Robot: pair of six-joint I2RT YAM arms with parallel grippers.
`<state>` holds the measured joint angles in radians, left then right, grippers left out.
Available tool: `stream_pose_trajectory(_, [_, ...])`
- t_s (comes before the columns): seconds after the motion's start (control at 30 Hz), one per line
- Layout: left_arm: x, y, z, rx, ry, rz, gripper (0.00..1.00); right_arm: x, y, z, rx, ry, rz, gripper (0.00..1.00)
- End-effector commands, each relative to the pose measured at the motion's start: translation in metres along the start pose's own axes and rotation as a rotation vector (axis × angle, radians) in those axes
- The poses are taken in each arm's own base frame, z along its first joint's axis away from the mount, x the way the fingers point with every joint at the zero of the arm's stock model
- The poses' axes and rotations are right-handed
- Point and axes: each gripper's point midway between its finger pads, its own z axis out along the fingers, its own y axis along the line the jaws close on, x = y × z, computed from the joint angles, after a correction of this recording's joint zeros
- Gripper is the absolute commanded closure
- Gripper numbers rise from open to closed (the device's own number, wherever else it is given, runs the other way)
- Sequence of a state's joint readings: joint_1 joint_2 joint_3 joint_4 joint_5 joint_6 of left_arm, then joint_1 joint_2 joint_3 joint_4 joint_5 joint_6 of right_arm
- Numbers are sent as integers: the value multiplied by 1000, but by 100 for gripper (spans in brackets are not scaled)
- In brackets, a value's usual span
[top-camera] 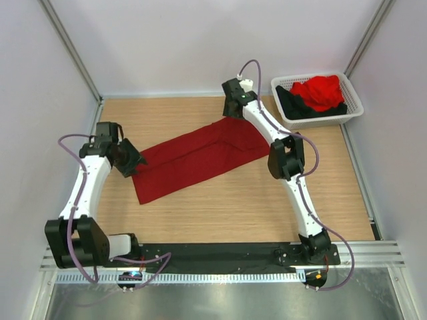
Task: Fold and stack the t-shirts
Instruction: Fold the tshirt
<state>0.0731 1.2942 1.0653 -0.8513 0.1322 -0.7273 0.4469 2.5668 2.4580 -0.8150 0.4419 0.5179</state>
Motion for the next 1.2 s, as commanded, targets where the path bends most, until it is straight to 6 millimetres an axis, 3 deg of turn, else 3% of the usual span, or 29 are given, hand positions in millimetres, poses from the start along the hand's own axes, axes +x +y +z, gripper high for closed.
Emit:
stream_pose_trajectory(0.0, [-5,0,-32,-9,-60,16,50,-56,17,-99,-58,-146,73,21])
stream_pose_trajectory(0.13, [-11,-1,-53,0,-118,23,49,-9,66,-120,-182,-29,108,16])
stream_pose_trajectory(0.17, [-12,-1,-56,1,-128,24,49,7,91,-132,-227,-14,74,15])
stream_pose_trajectory(0.2, [-12,0,-57,-3,-131,25,49,26,100,-128,-223,19,37,15])
stream_pose_trajectory(0.23, [-11,1,-57,-5,-132,28,49,24,115,-140,-258,1,31,14])
stream_pose_trajectory(0.27, [-12,1,-58,-3,-137,28,49,38,134,-151,-294,10,1,14])
stream_pose_trajectory(0.4, [-12,3,-67,-3,-166,42,50,72,169,-158,-359,42,-8,13])
stream_pose_trajectory(0.47, [-10,5,-70,-3,-172,43,50,86,174,-150,-347,54,-20,13])
stream_pose_trajectory(0.73, [6,16,-67,-4,-153,41,49,140,208,-150,-383,48,-160,12])
stream_pose_trajectory(0.83, [9,17,-65,-3,-144,50,49,161,208,-142,-360,69,-203,12])
stream_pose_trajectory(1.0, [6,15,-63,0,-147,65,50,183,196,-130,-312,107,-272,12])
stream_pose_trajectory(1.17, [5,13,-61,3,-143,86,50,198,185,-129,-320,154,-352,14])
